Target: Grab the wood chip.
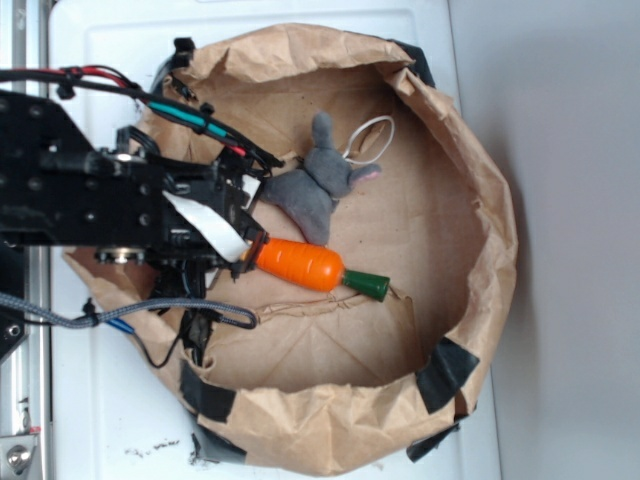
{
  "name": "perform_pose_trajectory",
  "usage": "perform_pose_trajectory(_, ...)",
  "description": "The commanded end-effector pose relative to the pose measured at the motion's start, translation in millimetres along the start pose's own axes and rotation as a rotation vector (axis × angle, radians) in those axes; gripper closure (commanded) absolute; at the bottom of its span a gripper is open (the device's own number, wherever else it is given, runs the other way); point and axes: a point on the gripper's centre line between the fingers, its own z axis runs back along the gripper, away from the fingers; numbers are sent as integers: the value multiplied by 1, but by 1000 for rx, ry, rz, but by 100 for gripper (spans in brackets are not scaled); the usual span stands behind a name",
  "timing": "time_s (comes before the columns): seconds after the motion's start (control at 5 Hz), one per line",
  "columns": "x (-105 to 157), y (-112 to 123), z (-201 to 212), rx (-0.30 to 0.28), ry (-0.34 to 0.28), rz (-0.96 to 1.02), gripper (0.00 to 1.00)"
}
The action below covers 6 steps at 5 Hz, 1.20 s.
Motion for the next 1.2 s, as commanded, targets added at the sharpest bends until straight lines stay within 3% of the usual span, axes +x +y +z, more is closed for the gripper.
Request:
perform_pose_trajectory(0.0,-2,0,8,25,-27,10,100)
perform_pose_trajectory(0.6,-3,3,21,58,-58,31,100)
perform_pose_trajectory(1.0,0,27,108,-53,-215,96,100)
